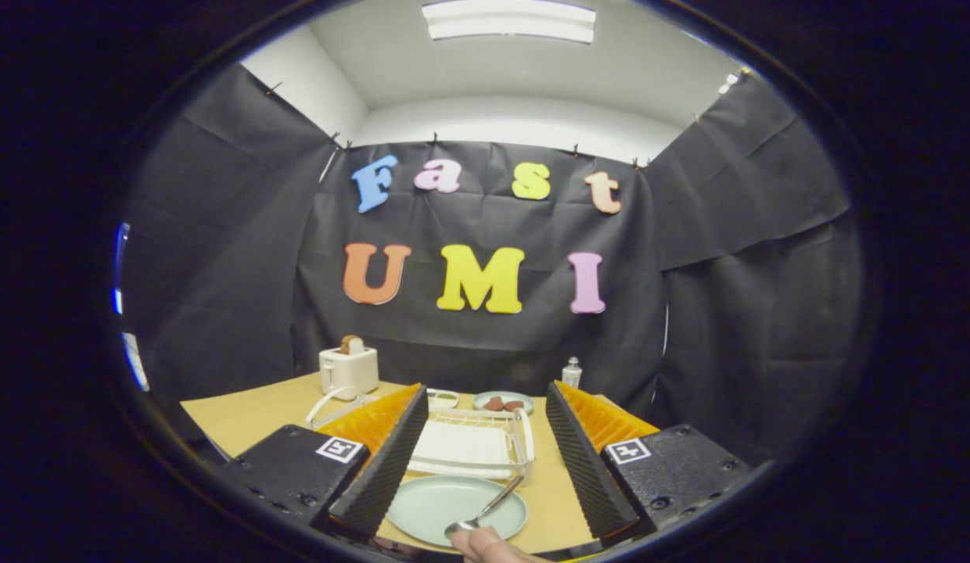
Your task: Take the plate from the dish rack, then take the spoon from the basket and place it into the plate.
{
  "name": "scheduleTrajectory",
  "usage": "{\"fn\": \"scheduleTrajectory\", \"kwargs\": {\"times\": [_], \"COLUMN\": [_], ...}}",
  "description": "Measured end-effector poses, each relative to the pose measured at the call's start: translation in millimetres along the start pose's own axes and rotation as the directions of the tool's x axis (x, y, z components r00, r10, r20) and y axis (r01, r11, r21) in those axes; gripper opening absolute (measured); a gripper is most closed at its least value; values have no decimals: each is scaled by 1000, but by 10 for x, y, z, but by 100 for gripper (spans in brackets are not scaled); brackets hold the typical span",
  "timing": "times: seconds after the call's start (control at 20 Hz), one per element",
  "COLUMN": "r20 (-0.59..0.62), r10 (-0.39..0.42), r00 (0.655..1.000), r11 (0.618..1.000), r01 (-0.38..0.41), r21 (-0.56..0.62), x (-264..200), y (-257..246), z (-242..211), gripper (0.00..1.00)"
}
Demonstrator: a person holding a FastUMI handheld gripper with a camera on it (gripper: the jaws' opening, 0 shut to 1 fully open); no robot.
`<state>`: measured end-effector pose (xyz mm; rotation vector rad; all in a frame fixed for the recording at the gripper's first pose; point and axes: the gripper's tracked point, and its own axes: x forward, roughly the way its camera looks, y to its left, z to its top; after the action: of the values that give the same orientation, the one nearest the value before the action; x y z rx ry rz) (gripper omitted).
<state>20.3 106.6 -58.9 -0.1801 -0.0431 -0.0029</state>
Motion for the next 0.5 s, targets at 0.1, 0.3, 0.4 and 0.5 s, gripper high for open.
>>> {"fn": "scheduleTrajectory", "kwargs": {"times": [0.1, 0.3, 0.4, 0.5], "r20": [-25, -41, -37, -41], "r10": [15, 4, -12, -18], "r00": [1000, 999, 999, 999], "r11": [1000, 997, 996, 996], "r01": [-14, -1, 15, 21], "r21": [15, 80, 87, 82], "x": [45, 105, 137, 148], "y": [32, -78, -158, -193], "z": [-8, 65, 87, 82], "gripper": [97, 97, 98, 97]}}
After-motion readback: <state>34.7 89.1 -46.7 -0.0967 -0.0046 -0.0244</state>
